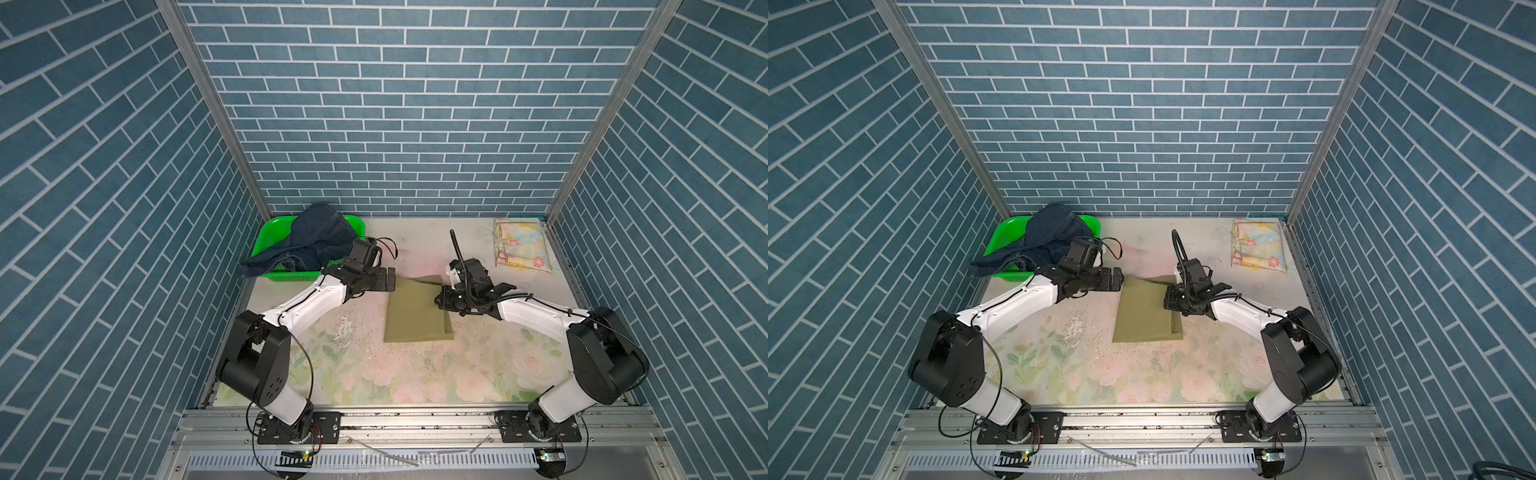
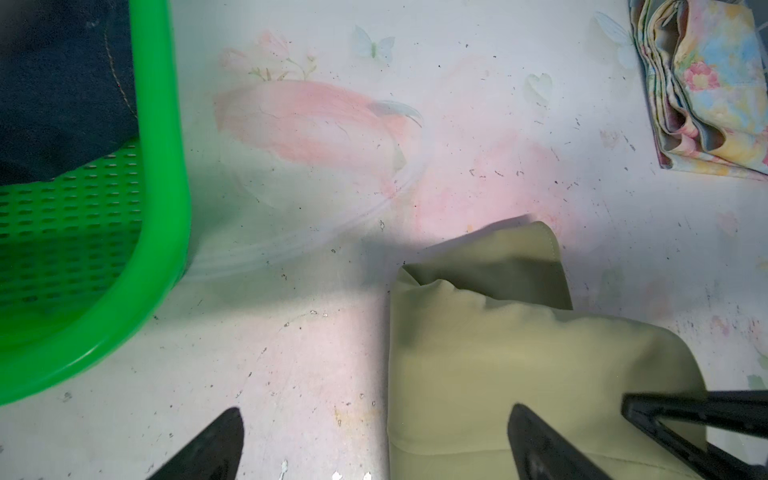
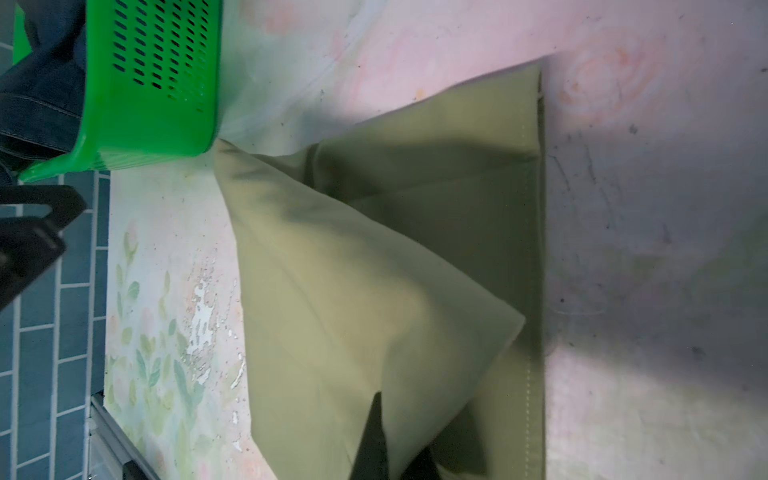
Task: Fold and stack the skirts
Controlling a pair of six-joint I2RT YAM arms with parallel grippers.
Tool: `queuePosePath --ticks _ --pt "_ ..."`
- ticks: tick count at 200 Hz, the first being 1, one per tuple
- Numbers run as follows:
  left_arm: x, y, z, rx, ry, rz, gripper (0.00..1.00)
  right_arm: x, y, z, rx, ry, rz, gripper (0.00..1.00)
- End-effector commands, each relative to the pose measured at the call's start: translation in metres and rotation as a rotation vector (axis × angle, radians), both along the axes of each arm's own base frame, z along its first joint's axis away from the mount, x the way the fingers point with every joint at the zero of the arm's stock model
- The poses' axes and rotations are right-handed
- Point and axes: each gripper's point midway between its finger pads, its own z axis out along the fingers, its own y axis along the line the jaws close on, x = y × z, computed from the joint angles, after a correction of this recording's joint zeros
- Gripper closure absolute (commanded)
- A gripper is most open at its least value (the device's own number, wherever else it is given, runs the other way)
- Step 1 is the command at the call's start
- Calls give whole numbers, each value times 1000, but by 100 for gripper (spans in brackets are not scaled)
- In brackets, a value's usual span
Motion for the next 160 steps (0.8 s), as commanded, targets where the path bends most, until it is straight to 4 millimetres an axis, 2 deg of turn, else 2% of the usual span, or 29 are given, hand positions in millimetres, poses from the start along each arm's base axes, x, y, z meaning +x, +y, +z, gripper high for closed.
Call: queuePosePath --ticks 1,59,87,137,160 --pt "-6 4 -4 14 17 4 0 12 -5 -3 -38 -29 32 100" --pt "-2 0 -8 19 29 -1 0 18 -19 0 -88 -16 33 100" --pt "-3 -7 -10 25 35 -15 0 19 -18 -13 -79 -7 44 100" --pt "-4 -14 -9 40 30 -31 0 19 -17 -49 -95 9 59 100" --pt "-6 -30 -9 44 18 -81 0 17 -18 -60 -99 25 59 100"
